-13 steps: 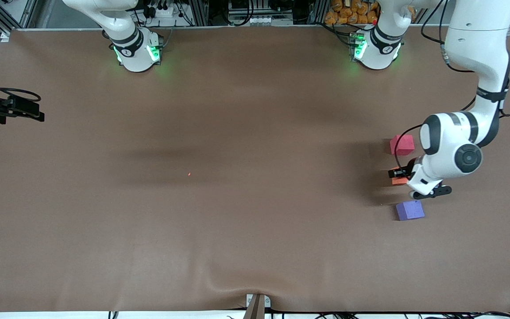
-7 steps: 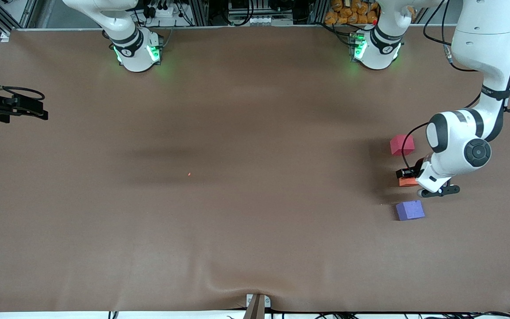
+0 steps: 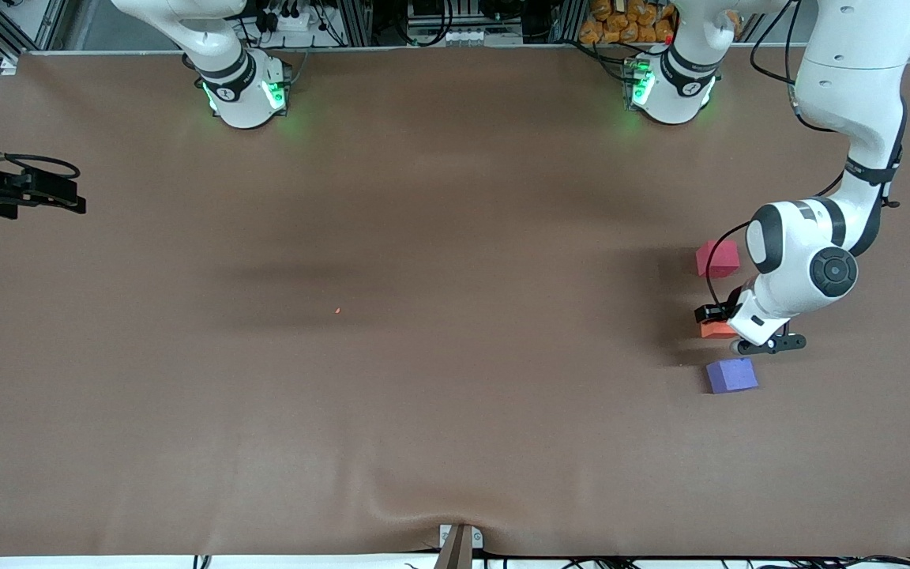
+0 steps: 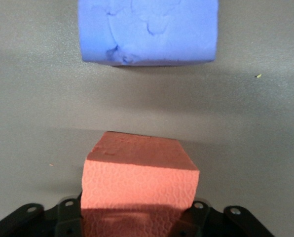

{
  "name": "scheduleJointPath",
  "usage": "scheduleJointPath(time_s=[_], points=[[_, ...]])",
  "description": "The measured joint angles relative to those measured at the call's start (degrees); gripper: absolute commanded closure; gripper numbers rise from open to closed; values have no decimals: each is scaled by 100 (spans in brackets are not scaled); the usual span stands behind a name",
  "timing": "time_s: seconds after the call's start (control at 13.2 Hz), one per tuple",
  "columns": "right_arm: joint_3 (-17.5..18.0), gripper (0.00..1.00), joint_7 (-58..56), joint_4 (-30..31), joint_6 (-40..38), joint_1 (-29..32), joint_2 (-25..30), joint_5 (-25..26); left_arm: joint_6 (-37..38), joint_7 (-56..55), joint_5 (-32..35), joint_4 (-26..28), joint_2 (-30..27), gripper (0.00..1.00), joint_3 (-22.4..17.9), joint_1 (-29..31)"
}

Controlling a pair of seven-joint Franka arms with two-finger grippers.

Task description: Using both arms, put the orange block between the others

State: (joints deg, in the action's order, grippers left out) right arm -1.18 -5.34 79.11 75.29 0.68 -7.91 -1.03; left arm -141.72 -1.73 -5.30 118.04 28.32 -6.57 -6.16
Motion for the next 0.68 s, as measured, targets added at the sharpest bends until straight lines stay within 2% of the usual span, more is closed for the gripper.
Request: scheduleJointPath(time_s=[0.15,0.3,0.53,0.68], points=[[0,0,0,0,6,0,0,0,8,-63,-4,-47,-71,0,14,-8],[0,0,-3,1,8,-23,0,0,265,-77,-6,-138,-383,0,30,-12],[0,0,-3,3,11,-109,0,3,1429,-80,-7,-572,-1202,0,38,-19],[0,0,-3,5,11,-127,-1,4,2456,-81,-7,-1152,-1641,0,43,-24]])
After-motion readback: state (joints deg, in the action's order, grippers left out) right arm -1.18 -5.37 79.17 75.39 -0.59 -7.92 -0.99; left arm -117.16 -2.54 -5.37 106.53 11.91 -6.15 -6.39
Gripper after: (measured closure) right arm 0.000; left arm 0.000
